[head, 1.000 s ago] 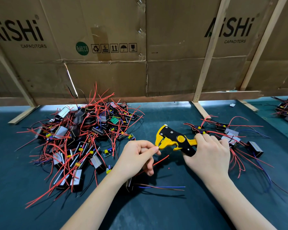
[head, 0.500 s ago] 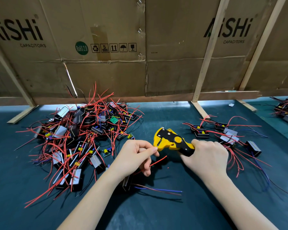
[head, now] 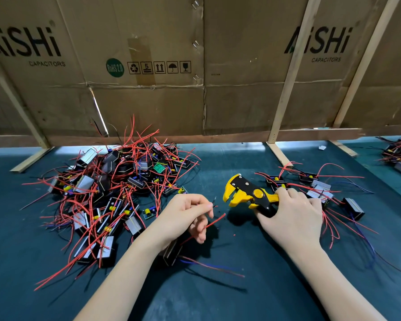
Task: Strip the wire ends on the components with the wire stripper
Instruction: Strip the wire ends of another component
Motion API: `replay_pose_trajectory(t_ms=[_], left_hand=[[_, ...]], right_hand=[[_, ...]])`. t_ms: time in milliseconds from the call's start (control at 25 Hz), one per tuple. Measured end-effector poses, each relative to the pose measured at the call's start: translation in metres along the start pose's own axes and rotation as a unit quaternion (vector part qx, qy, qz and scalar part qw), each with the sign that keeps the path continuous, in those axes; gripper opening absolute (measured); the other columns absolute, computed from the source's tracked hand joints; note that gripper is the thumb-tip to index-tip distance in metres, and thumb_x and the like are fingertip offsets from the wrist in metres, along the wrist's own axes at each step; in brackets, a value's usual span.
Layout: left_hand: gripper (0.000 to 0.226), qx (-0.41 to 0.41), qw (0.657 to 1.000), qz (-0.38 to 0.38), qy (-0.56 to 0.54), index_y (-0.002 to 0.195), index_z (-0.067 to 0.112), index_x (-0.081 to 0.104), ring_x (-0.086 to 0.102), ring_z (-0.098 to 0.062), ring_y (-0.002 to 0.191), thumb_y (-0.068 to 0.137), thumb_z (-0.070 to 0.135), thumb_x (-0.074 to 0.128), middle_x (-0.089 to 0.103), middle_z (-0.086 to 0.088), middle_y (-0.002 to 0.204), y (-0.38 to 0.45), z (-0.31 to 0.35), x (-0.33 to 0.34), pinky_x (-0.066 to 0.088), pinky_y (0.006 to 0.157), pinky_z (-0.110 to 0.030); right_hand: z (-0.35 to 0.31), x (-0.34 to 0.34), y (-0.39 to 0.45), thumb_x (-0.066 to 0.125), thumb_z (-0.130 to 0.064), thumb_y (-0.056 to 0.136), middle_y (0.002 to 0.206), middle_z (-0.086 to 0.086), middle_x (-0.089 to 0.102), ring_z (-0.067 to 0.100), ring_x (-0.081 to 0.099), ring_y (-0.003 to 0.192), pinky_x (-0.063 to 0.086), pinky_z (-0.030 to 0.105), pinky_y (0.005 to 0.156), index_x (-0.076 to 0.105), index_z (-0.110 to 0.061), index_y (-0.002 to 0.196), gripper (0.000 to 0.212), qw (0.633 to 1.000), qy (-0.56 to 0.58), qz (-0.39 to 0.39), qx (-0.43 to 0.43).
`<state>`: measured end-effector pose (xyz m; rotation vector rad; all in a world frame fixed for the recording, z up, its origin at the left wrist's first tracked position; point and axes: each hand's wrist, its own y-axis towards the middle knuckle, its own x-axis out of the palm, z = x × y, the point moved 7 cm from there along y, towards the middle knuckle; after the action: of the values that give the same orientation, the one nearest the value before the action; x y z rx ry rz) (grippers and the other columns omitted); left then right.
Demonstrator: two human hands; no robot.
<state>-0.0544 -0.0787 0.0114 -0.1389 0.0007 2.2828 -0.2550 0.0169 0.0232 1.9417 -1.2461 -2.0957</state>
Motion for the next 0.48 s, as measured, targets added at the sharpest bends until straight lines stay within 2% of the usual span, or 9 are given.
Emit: replay_pose_trajectory(t_ms=[80, 160, 320, 480], left_hand=[[0.024, -0.01, 0.999, 0.02, -0.045, 0.075, 0.006, 0.058, 0.054, -0.021, 0.047, 0.094, 0.02, 0.058, 0.048, -0.005, 0.052, 0.0027, -0.0019, -0.0046, 0.052, 0.05, -0.029], [0.023, -0.025, 0.997, 0.008, -0.079, 0.079, 0.006, 0.061, 0.057, -0.02, 0.055, 0.086, 0.028, 0.065, 0.051, -0.006, 0.06, 0.0031, -0.0052, -0.0065, 0.054, 0.059, -0.031], [0.003, 0.011, 0.999, 0.013, -0.033, 0.087, 0.001, 0.067, 0.055, -0.018, 0.066, 0.087, 0.004, 0.069, 0.054, -0.014, 0.074, 0.002, -0.0067, -0.0102, 0.055, 0.07, -0.028], [0.005, 0.026, 0.999, 0.04, -0.013, 0.088, 0.001, 0.068, 0.056, -0.015, 0.058, 0.085, -0.003, 0.07, 0.06, -0.005, 0.071, 0.0025, -0.0054, -0.0093, 0.053, 0.062, -0.026]], right_hand=[[0.0006, 0.001, -0.0014, 0.078, -0.054, 0.063, 0.075, 0.006, 0.062, 0.032, 0.061, 0.076, 0.034, 0.04, 0.073, 0.06, -0.009, 0.079, 0.051, 1.0, 0.01, 0.012, 0.002], [-0.0006, 0.0024, -0.0025, 0.079, -0.054, 0.062, 0.074, 0.007, 0.061, 0.032, 0.061, 0.075, 0.034, 0.04, 0.073, 0.06, -0.009, 0.078, 0.052, 1.0, 0.015, 0.016, 0.004], [0.0, 0.0004, -0.0026, 0.08, -0.053, 0.061, 0.073, 0.007, 0.061, 0.032, 0.06, 0.073, 0.034, 0.04, 0.072, 0.059, -0.009, 0.076, 0.051, 0.999, 0.02, 0.03, 0.001], [-0.0046, -0.002, -0.004, 0.081, -0.05, 0.061, 0.072, 0.008, 0.06, 0.033, 0.058, 0.073, 0.035, 0.041, 0.072, 0.058, -0.007, 0.075, 0.05, 0.999, 0.012, 0.044, -0.007]])
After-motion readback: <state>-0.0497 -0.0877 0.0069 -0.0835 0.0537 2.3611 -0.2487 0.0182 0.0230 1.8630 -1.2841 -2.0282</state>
